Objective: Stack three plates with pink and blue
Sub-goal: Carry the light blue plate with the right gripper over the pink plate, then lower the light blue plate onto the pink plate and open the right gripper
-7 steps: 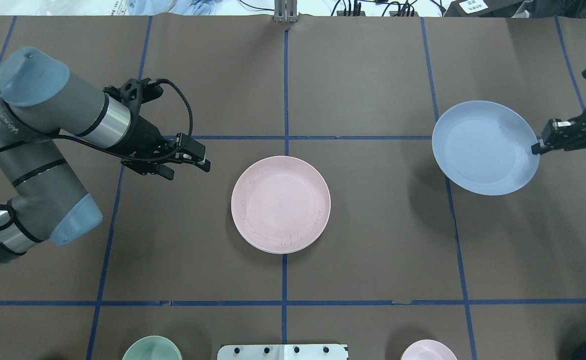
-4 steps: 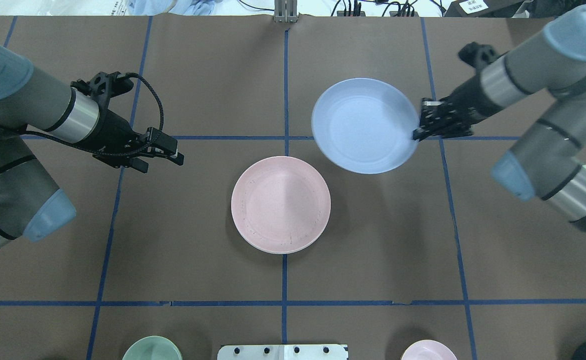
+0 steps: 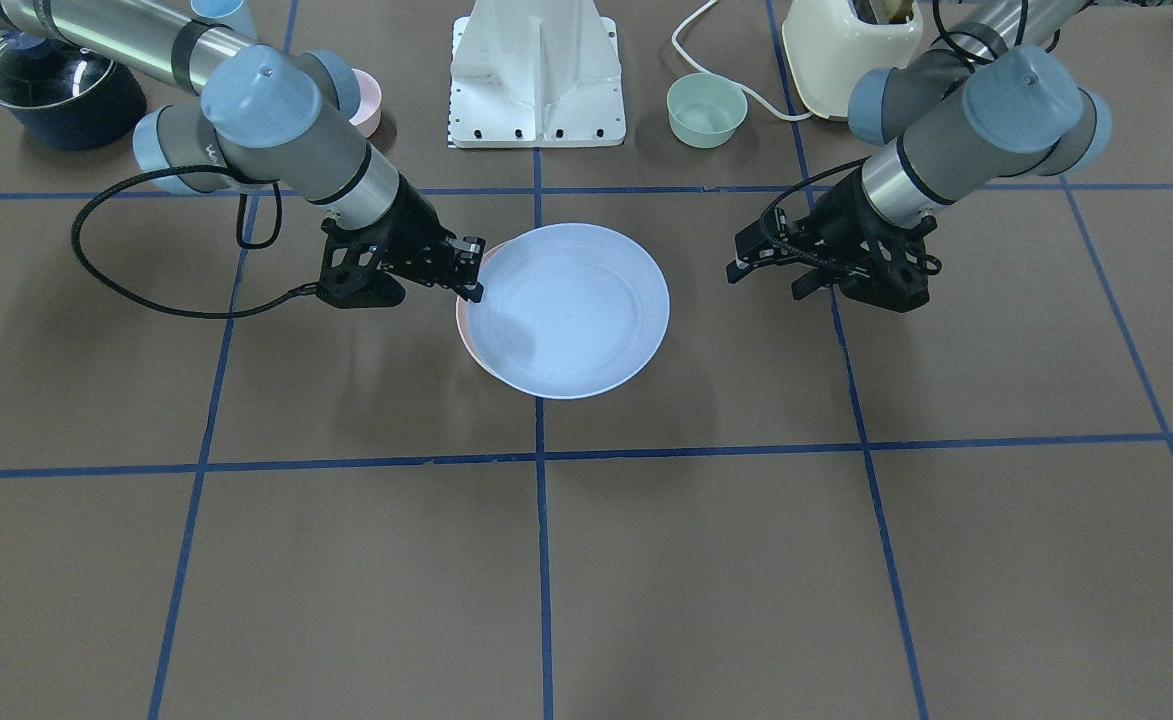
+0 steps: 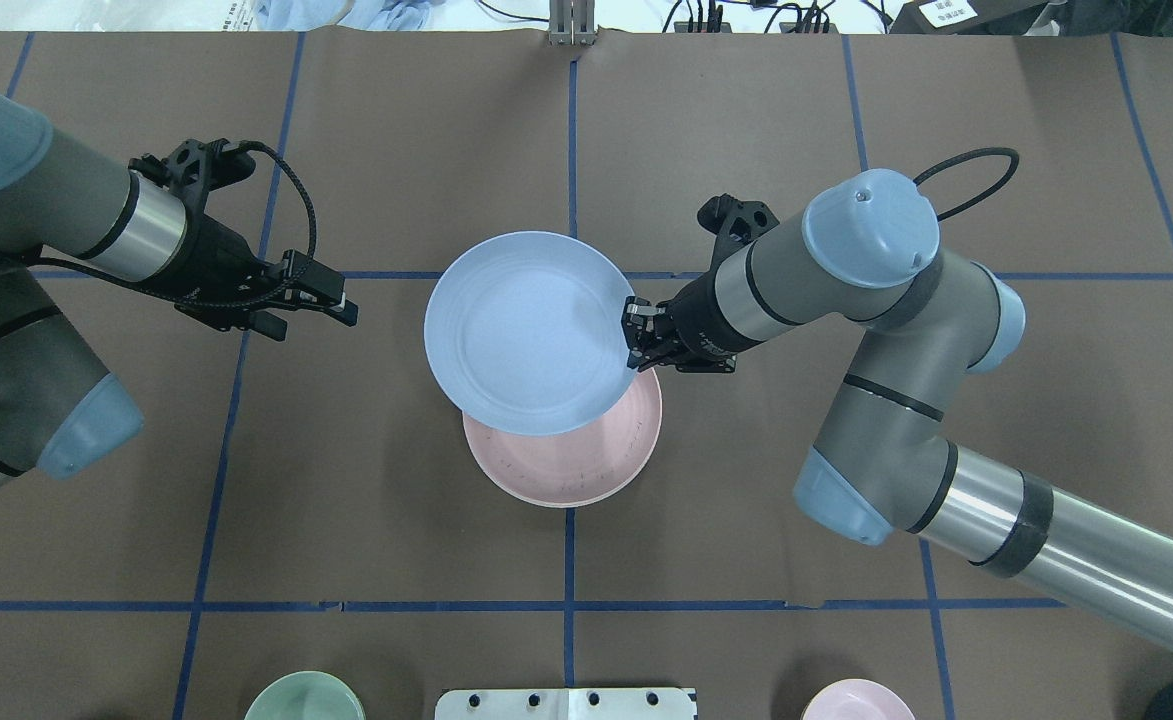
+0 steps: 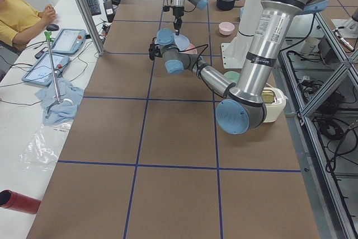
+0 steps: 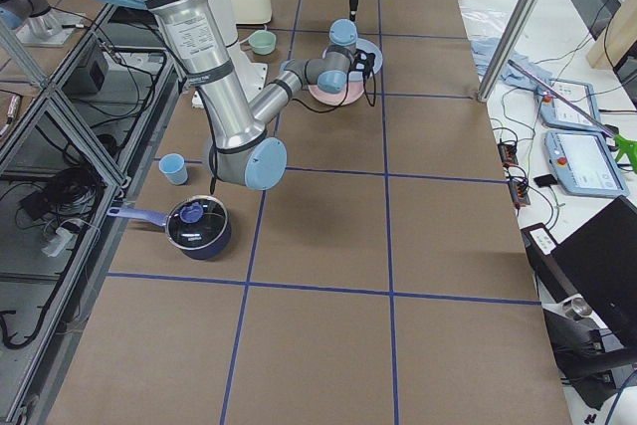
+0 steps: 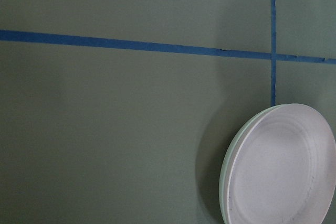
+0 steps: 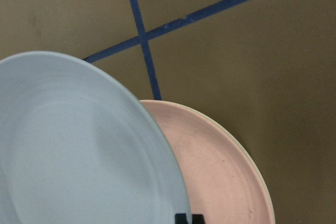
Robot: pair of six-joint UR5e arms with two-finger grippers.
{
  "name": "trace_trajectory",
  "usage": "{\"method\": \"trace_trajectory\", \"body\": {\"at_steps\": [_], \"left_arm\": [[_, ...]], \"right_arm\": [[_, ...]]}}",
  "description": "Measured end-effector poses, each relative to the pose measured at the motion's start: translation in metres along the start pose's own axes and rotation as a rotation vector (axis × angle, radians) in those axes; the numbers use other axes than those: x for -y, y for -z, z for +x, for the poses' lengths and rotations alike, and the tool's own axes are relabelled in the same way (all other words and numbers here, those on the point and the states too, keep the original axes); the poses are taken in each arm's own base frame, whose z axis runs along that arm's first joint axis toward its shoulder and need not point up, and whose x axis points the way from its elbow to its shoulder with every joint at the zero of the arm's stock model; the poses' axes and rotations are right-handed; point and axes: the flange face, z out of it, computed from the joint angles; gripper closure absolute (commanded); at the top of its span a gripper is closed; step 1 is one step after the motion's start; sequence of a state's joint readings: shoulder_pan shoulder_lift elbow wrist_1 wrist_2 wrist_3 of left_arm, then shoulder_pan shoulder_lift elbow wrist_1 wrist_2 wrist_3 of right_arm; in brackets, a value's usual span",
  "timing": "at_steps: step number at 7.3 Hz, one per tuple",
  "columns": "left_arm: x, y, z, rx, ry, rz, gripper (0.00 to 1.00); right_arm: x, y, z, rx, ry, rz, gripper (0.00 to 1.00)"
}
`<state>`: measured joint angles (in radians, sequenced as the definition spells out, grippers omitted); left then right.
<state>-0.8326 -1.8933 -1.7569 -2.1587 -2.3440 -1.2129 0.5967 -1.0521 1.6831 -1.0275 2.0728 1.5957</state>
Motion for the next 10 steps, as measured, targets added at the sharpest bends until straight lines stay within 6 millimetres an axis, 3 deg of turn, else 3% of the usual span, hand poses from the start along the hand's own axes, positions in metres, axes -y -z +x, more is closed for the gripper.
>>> {"method": "trace_trajectory", "body": {"at_steps": [9, 10], "left_arm": [[-0.001, 0.0, 0.003, -0.004, 0.003, 0.002, 0.0], [-0.001, 0.001, 0.004, -0.005, 0.004, 0.002, 0.0]], "right_arm": [[-0.023, -0.014, 0.033, -0.045, -0.007, -0.026, 1.0], [-0.025, -0.016, 0.035, -0.049, -0.007, -0.03, 0.72]]}}
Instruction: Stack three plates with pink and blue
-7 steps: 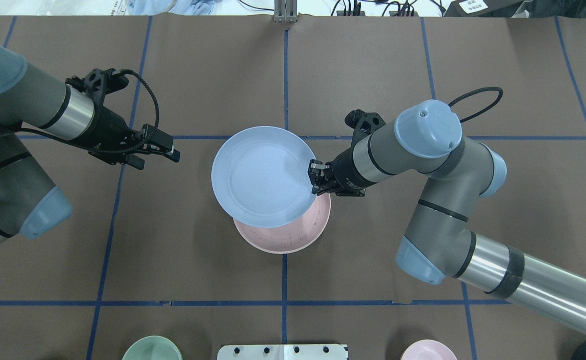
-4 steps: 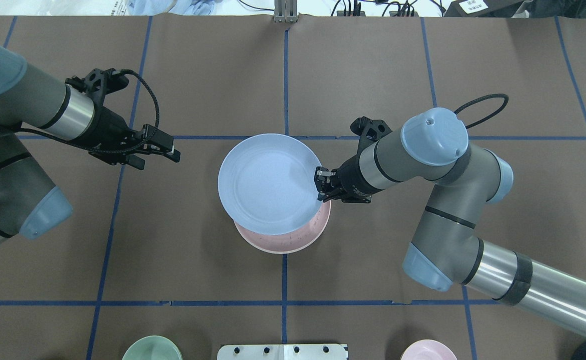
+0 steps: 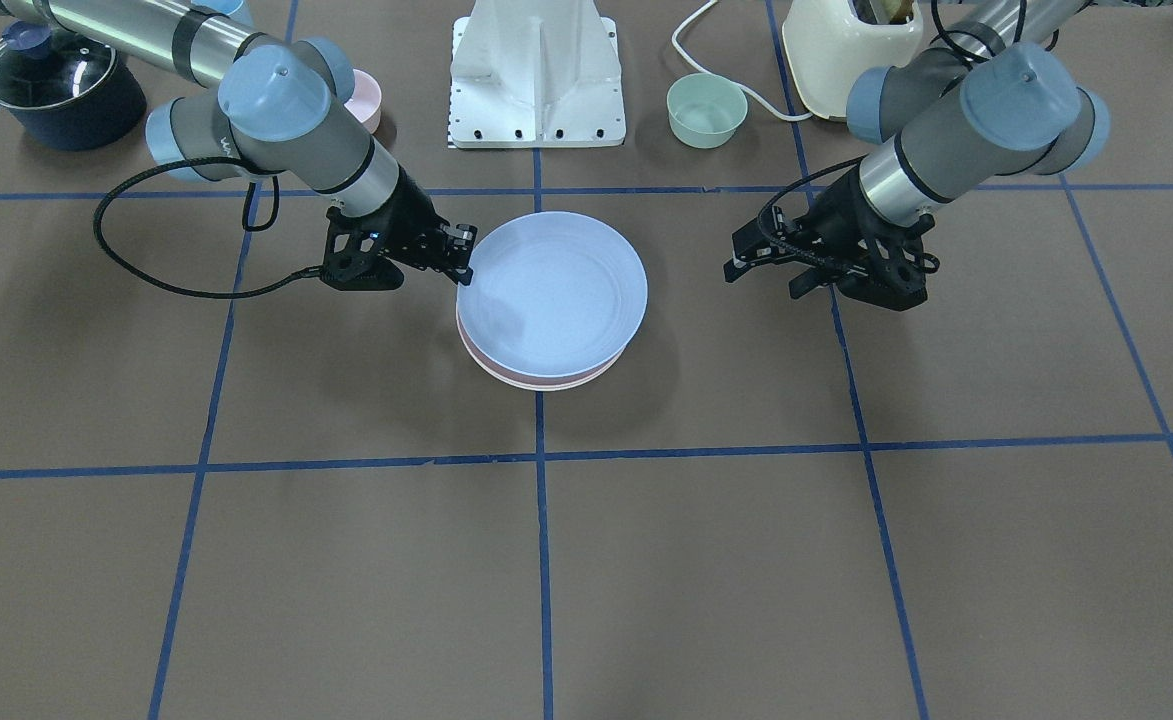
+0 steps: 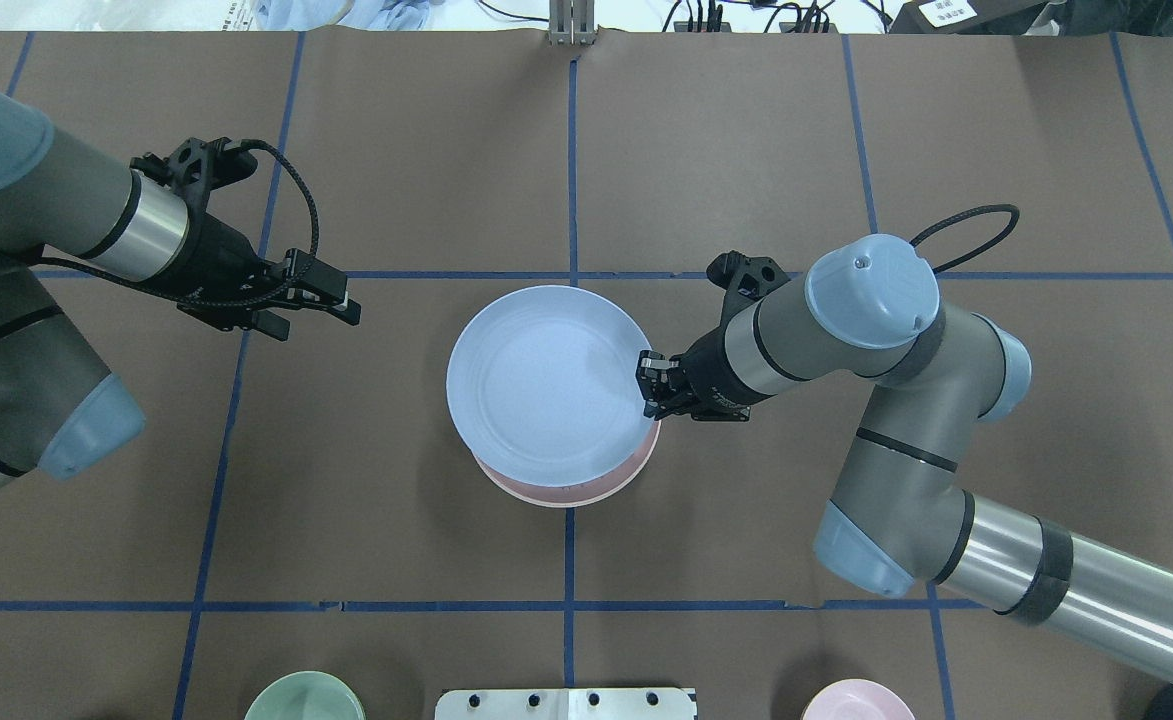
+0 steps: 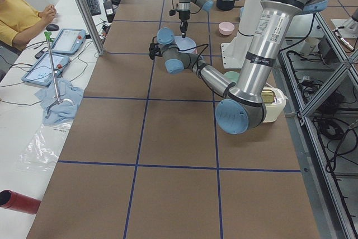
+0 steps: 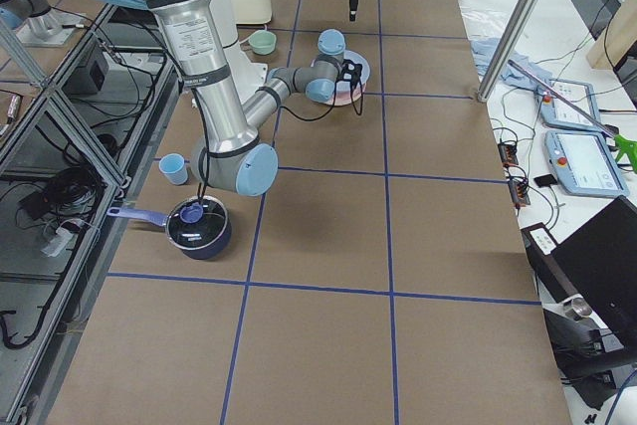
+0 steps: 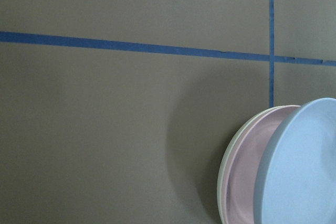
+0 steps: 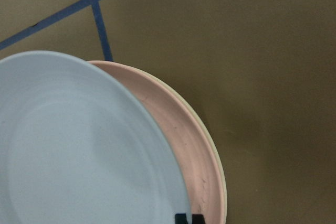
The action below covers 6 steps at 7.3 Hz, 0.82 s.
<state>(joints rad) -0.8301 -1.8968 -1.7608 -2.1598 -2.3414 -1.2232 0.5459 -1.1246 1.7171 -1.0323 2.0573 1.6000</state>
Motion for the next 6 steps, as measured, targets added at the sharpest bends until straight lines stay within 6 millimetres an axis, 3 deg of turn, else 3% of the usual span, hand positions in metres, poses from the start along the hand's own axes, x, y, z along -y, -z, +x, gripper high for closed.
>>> {"method": "trace_trajectory", "body": {"at_steps": [1, 4, 6], "left_arm": [[0.0, 0.0, 0.001, -0.001, 0.0, 0.001, 0.0], [0.0, 0.0, 0.002, -0.002, 0.001, 0.002, 0.0], [0.004, 0.006, -0.006, 0.004, -0.009, 0.015, 0.0]], "right_arm": [[-0.002, -0.002, 0.001, -0.003, 0.0, -0.003, 0.01], [0.0, -0.006, 0.004, -0.008, -0.003, 0.015, 0.0], [0.006, 0.013, 0.023, -0.007, -0.011, 0.037, 0.0]]}}
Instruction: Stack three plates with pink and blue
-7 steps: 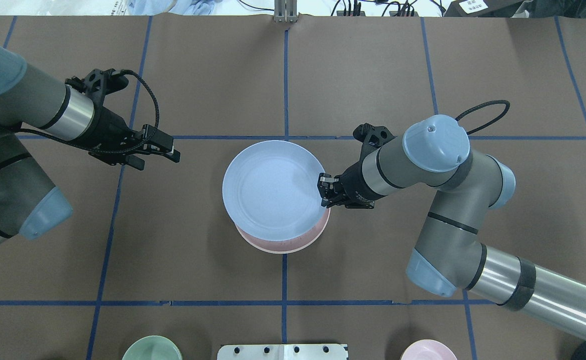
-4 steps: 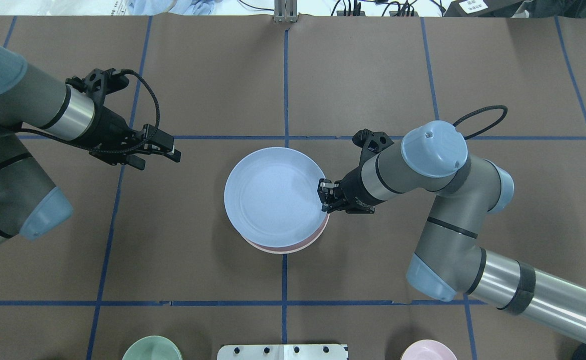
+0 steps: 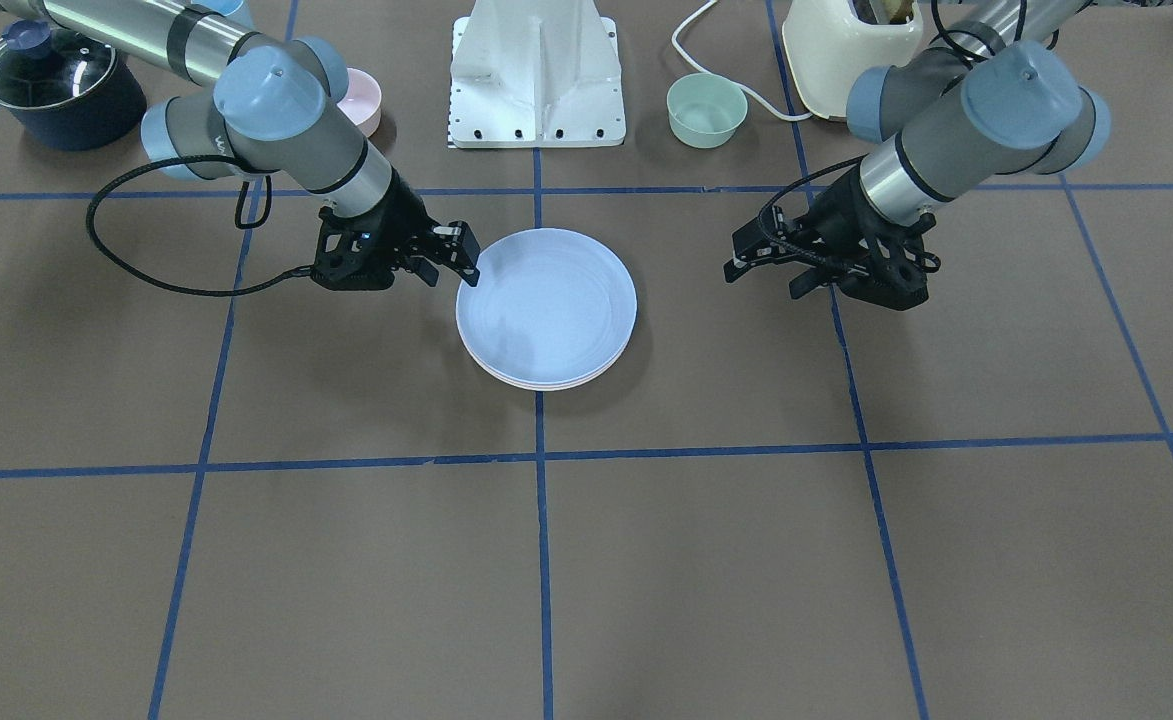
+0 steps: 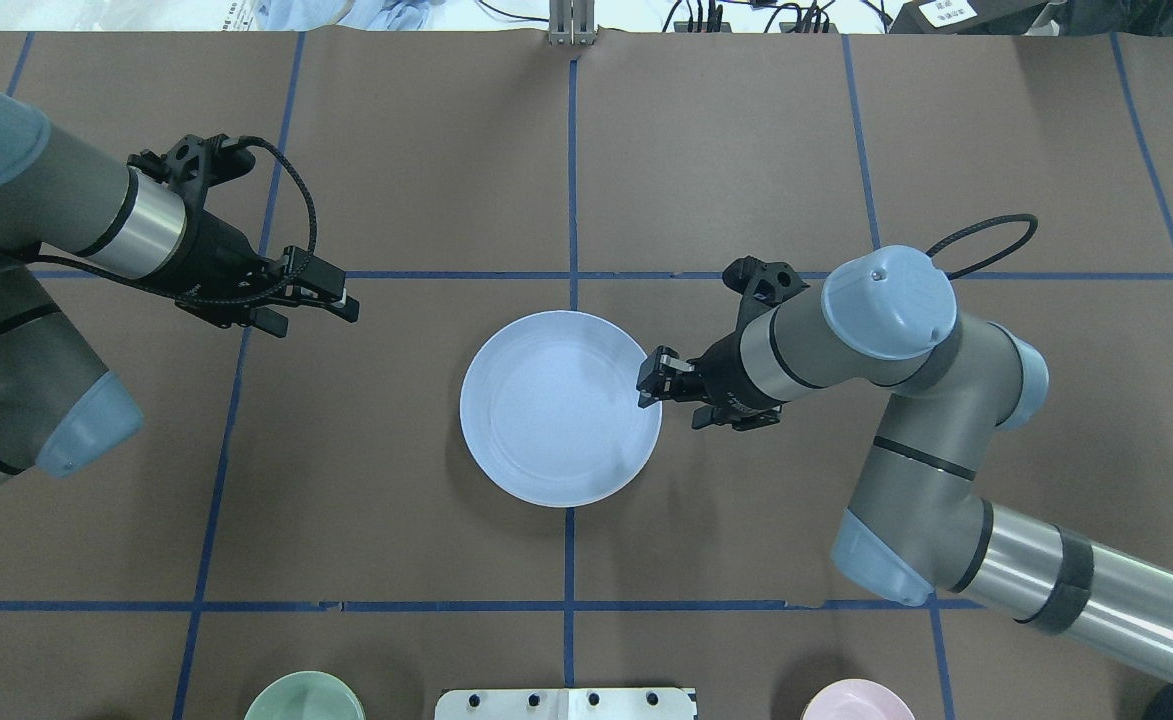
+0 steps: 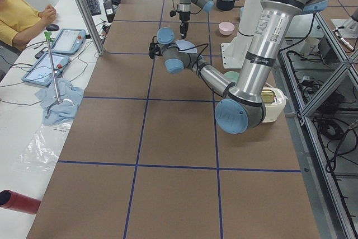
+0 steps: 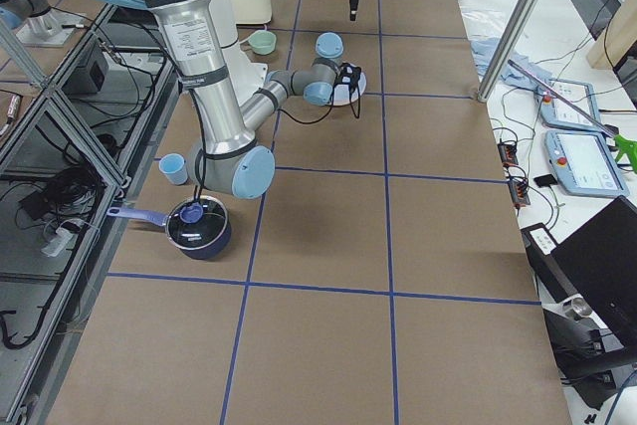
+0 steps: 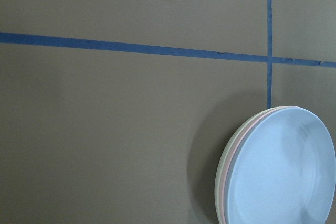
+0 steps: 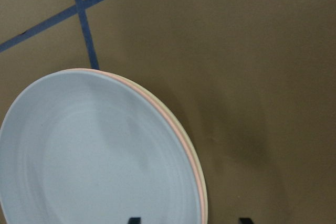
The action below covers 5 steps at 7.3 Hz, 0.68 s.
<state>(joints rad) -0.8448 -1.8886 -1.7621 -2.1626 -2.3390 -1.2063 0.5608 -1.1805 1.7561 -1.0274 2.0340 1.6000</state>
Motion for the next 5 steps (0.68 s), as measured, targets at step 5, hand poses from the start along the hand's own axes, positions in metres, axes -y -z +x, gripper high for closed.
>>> {"method": "trace_trajectory", "body": {"at_steps": [5], "left_arm": [[0.019, 0.106, -0.188, 0.197, -0.261, 0.129, 0.0]], "right_arm": [[0.134, 0.132, 0.186, -0.154, 0.071, 0.126, 0.0]]}}
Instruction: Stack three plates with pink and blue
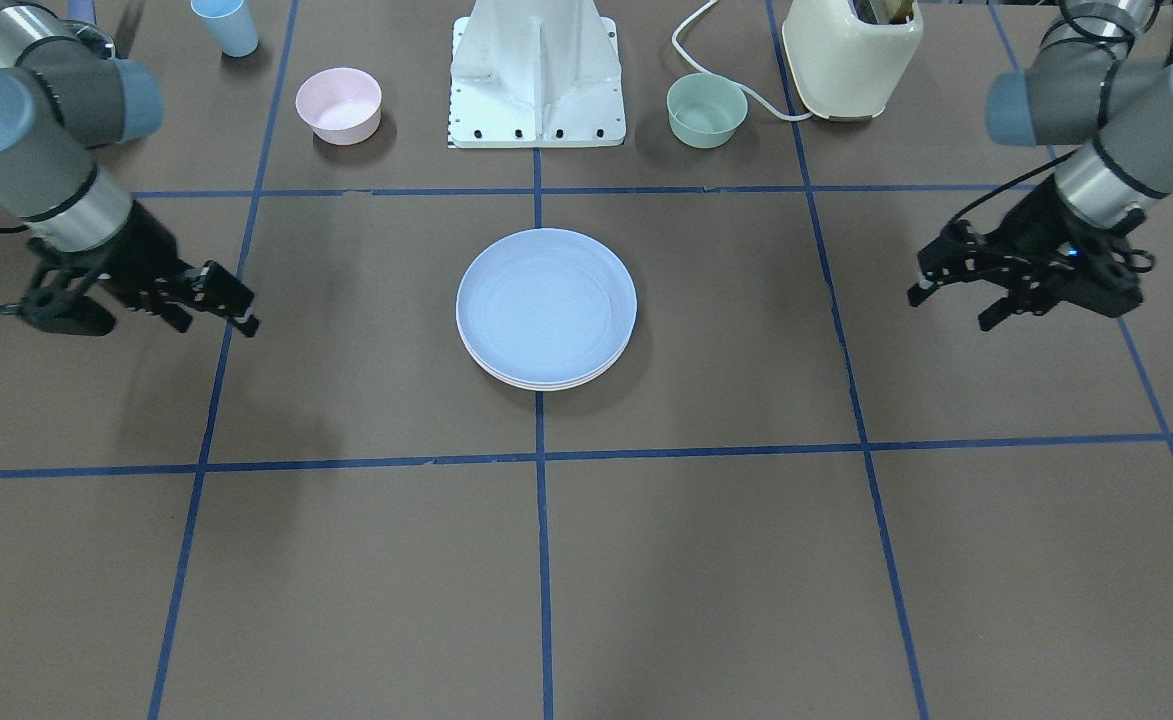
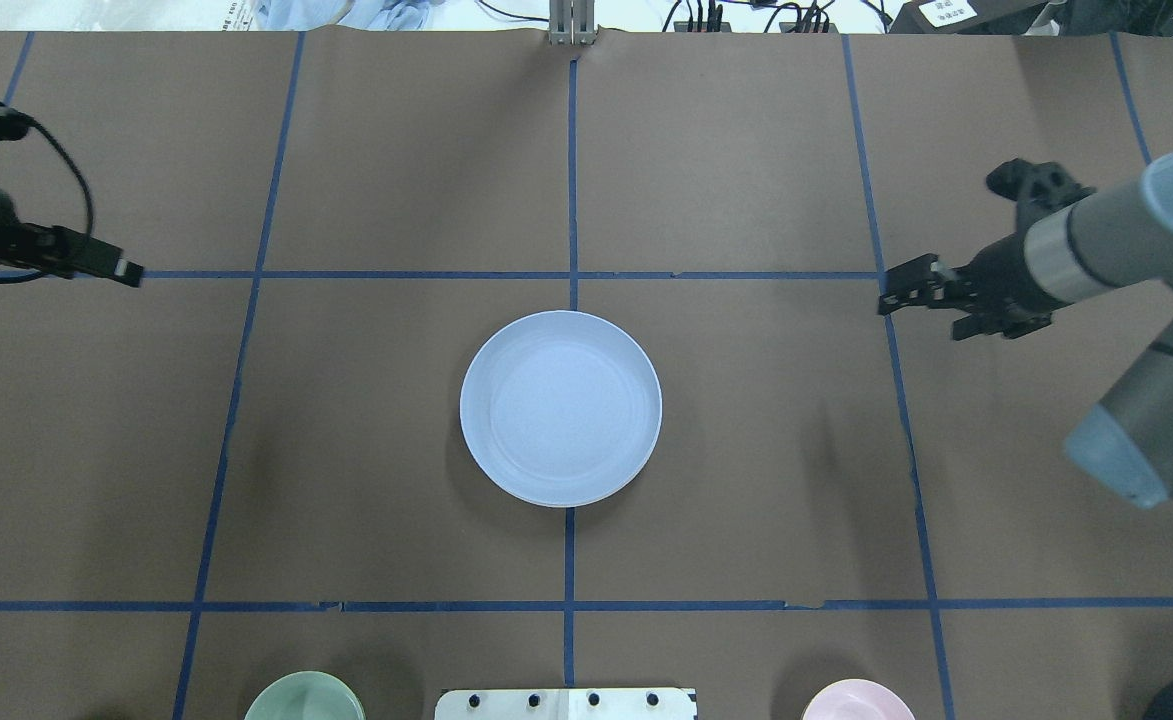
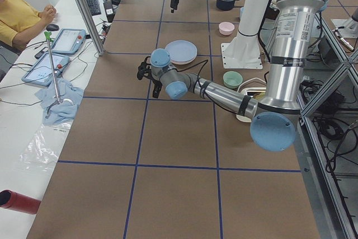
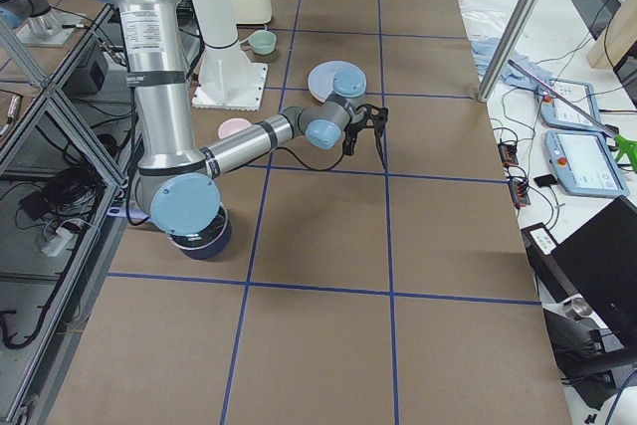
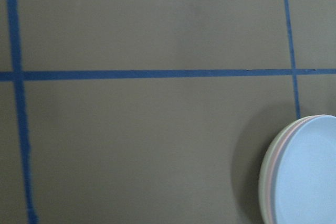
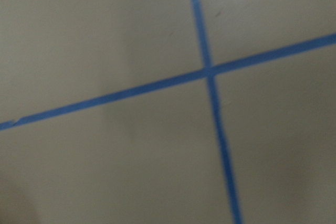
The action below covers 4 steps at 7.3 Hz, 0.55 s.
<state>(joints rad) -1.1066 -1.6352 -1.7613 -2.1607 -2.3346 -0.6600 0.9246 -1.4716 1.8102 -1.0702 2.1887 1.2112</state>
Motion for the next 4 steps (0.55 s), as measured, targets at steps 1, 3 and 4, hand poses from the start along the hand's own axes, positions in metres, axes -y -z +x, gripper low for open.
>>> {"method": "trace_trajectory", "body": {"at_steps": [1, 3, 4], "left_arm": [[-0.008, 0.021, -0.063, 0.065, -0.062, 0.02, 0.0], [-0.022, 0.057, -0.176, 0.174, -0.13, 0.04, 0.0], [-0.03, 0.076, -0.218, 0.212, -0.153, 0.048, 0.0]], "right_arm": [[0.033, 0.027, 0.05, -0.063, 0.048, 0.014, 0.0], [0.084, 0.083, 0.132, -0.206, 0.191, -0.002, 0.0], [0.1, 0.107, 0.165, -0.249, 0.231, -0.021, 0.0]]}}
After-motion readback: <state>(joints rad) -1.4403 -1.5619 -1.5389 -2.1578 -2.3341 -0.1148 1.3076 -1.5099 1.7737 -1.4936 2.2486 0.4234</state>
